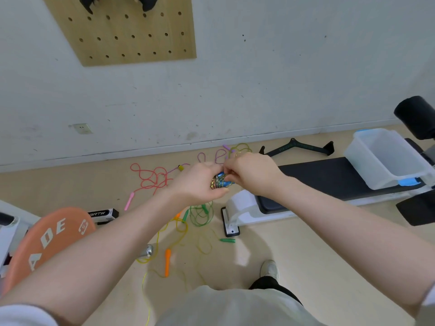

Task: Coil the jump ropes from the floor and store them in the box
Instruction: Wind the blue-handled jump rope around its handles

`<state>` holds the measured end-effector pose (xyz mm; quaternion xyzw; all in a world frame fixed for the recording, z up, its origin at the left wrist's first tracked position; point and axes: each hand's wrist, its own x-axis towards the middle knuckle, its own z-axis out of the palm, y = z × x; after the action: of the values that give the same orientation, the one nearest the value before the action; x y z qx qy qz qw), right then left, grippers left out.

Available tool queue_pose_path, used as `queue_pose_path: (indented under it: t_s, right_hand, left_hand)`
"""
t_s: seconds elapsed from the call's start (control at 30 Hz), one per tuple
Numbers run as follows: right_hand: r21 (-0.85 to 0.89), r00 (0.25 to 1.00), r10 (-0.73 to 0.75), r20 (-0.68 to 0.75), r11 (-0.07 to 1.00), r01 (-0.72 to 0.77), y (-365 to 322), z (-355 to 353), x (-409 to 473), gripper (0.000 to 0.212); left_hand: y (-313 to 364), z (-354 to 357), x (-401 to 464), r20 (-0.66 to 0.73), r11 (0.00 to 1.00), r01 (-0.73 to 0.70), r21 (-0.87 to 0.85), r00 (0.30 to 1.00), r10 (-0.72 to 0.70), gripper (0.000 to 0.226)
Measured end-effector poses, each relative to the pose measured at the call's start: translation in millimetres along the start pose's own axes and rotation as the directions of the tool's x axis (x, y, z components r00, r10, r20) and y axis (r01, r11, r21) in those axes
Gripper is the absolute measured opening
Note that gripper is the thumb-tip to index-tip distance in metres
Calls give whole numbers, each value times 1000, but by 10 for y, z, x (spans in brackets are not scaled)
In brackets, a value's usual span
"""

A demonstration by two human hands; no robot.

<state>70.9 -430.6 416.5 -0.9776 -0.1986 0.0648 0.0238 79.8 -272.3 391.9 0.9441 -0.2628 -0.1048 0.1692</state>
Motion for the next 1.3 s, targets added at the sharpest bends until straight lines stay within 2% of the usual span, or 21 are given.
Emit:
queue_pose_path:
  t_s: [0.07, 0.13, 0.27, 0.3, 0.37, 0.4, 0.43, 0.5, 0.6, 0.67, 0.73, 0.8, 0.83, 0.87, 0.97, 1.03, 1.1, 1.2, 1.3]
  right_hand:
    - [-250, 977, -124, -174, 965, 78, -50, 80, -38, 15]
    - [-390, 918, -236, -319, 915, 100, -75, 117, -80, 21]
    - [-426, 830, -326, -452, 897, 120, -2, 207, -121, 18]
    - [-396, 827, -320, -462, 909, 131, 24, 220, -133, 15]
    - [-285, 872, -256, -417, 948, 142, 65, 250, -152, 10]
    - [-199, 899, -215, -382, 969, 148, 76, 253, -160, 13]
    - [-100, 929, -170, -329, 984, 144, 86, 244, -177, 19]
    - [16, 981, -76, -178, 997, 80, 108, 178, -217, 8]
    - [149, 996, -54, -73, 987, 65, 140, 150, -251, 22]
    - [256, 997, -36, -74, 965, 53, 178, 170, -262, 24]
    - [452, 994, 61, -89, 892, -14, 281, 185, -249, 17]
    - [700, 969, 225, -97, 708, -95, 414, 153, -245, 7]
    - [759, 958, 271, -89, 642, -112, 481, 132, -251, 6]
    - [758, 956, 280, -94, 642, -113, 544, 111, -259, 7]
    - [545, 968, 175, -181, 837, -50, 760, 63, -275, 15]
    - [405, 979, 104, -176, 914, -24, 918, 27, -294, 20]
    - [195, 992, 49, -120, 981, -25, 1123, 35, -299, 23]
    - [-51, 997, 0, -74, 999, -4, 1426, -1, -380, 26]
    - [-231, 968, -191, -161, 961, 151, 1779, -58, -546, 13]
  left_hand:
    - [23, 1, 3, -19, 1000, 27, -2, 999, -27, 34]
    - [86, -25, 18, -59, 998, 63, 5, 996, -63, 27]
    - [180, -32, 29, -100, 998, 69, 13, 993, -67, 24]
    - [190, -11, 31, -103, 997, 73, -10, 992, -74, 22]
    - [224, 48, 41, -106, 996, 78, -40, 991, -82, 21]
    - [247, 76, 54, -106, 996, 81, -41, 991, -85, 22]
    - [268, 104, 68, -108, 996, 79, -36, 991, -82, 23]
    - [289, 151, 97, -117, 998, 70, -10, 991, -70, 25]
    - [283, 190, 124, -124, 997, 75, 35, 990, -70, 26]
    - [292, 216, 148, -119, 994, 62, 91, 992, -51, 23]
    - [321, 220, 187, -122, 990, 36, 138, 992, -19, 26]
    - [376, 202, 262, -121, 983, -4, 186, 992, 27, 32]
    - [417, 195, 308, -113, 974, -23, 227, 992, 50, 34]
    - [472, 191, 361, -107, 963, -35, 268, 992, 65, 35]
    - [661, 210, 548, -121, 945, -23, 325, 990, 65, 36]
    - [807, 247, 702, -129, 948, -6, 317, 990, 49, 38]
    - [962, 289, 870, -132, 956, 11, 295, 991, 29, 41]
    - [1213, 379, 1121, -168, 952, -10, 305, 984, 64, 53]
    - [1520, 469, 1354, -164, 944, -3, 330, 985, 60, 57]
